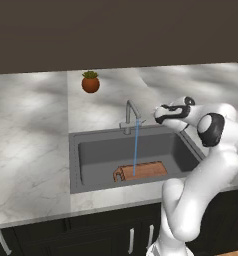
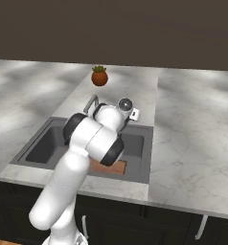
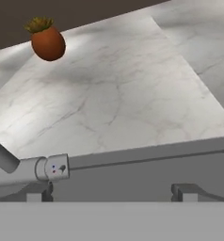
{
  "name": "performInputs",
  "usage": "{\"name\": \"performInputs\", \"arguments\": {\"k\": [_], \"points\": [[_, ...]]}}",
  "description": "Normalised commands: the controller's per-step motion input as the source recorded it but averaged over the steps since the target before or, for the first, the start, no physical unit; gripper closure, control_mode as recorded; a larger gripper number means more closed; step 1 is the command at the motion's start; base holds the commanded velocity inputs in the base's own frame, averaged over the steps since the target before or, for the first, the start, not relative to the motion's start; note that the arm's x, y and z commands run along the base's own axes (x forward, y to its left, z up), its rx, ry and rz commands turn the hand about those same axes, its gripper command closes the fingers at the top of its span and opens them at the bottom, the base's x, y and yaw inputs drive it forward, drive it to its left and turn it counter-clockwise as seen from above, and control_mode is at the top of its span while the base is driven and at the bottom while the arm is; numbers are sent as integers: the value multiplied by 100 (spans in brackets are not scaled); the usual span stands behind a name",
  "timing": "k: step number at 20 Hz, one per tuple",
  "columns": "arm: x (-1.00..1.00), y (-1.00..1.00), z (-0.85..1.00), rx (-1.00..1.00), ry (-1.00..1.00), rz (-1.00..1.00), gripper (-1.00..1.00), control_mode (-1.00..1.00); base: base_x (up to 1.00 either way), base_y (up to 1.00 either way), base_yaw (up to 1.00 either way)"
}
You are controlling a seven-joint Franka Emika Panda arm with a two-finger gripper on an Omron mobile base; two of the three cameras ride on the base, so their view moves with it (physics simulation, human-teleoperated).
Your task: Turn on the sink faucet with hot water and rinse the cutting board for ten seconds, then turn off the faucet. Push the cutting board to reach the water if necessary.
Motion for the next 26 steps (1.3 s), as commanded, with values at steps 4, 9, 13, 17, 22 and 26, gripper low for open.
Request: {"name": "performInputs", "arguments": {"k": [4, 9, 13, 17, 22, 26], "points": [[0, 22, 0, 0, 3, 12, -100, -100, 0, 0, 0], [0, 23, 0, 0, 6, 11, -100, -100, 0, 0, 0], [0, 9, 0, 0, 7, 9, -100, -100, 0, 0, 0], [0, 1, 0, 0, 1, 6, -100, -100, 0, 0, 0], [0, 0, 0, 0, 0, 1, -100, -100, 0, 0, 0], [0, 0, 0, 0, 0, 0, -100, -100, 0, 0, 0]]}}
